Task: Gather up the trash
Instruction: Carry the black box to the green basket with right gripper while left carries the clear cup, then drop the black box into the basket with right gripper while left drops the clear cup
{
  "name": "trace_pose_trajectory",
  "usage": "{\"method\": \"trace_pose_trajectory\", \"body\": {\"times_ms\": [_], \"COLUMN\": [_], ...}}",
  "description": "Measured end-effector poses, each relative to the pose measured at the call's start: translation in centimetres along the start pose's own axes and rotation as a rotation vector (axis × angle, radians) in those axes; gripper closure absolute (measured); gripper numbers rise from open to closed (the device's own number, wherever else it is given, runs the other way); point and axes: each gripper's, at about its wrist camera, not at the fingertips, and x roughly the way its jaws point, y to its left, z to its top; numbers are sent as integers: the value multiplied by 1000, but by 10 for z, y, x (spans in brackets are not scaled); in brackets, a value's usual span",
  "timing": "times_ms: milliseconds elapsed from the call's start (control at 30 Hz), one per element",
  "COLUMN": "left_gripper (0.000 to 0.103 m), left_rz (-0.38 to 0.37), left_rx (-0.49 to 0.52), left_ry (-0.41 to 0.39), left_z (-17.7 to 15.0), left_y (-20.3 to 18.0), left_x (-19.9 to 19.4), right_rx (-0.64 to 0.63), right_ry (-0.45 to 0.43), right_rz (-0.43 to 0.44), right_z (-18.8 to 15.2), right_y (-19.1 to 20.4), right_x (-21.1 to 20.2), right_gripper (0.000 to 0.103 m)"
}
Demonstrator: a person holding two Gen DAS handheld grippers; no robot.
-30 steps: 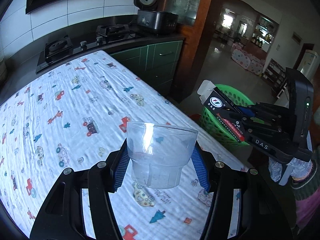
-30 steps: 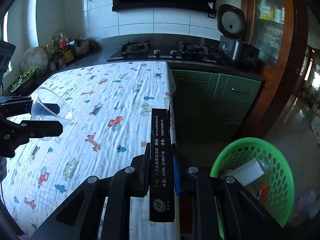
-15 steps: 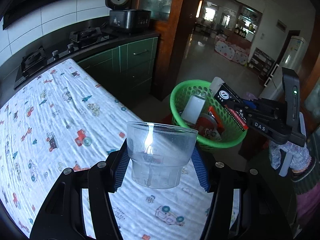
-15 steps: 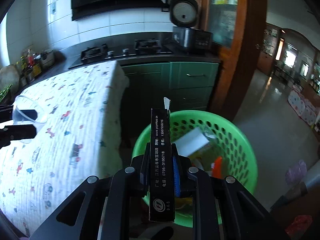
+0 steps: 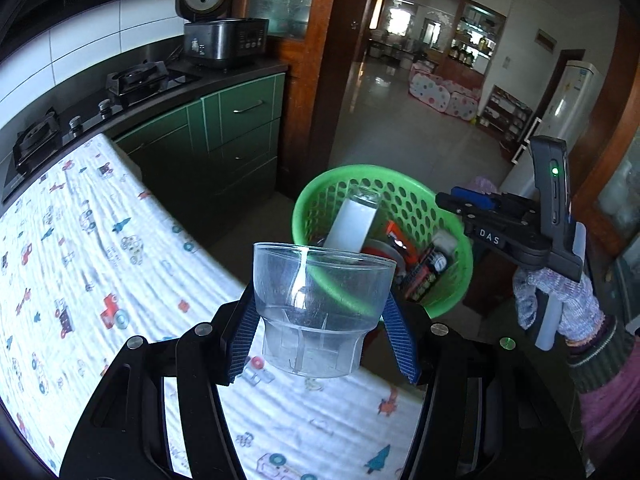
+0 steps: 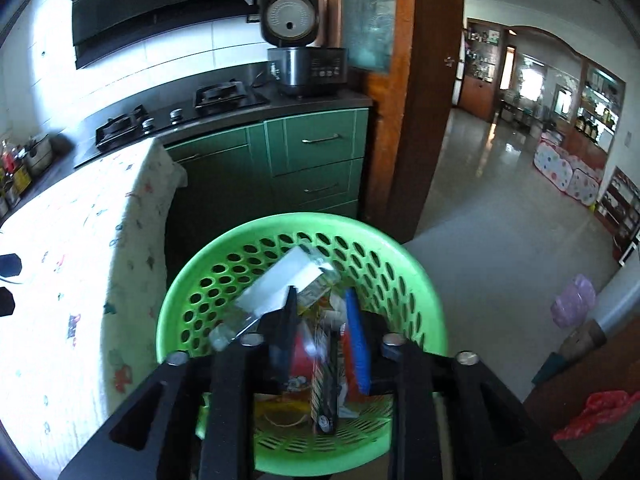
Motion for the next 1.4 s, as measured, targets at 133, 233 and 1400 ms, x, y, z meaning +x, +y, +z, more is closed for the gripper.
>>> {"method": "trace_pose_trajectory", "body": {"times_ms": [133, 233, 1400], "left_gripper": [45, 45, 37], "left_rz": [-23, -37, -94], "left_rx": [12, 13, -52], "left_ry": [6, 18, 99], "left_z": [7, 11, 23], "left_y": [-12, -20, -51], "left_x": [12, 23, 127], "right_rx": [11, 5, 68], "right_ry": [-14, -33, -73], "right_rz": [8, 0, 23], "right_z": [-3, -9, -79], "right_y": [-7, -8, -30], "right_x": [-6, -17, -83], "right_gripper": [70, 64, 48]}}
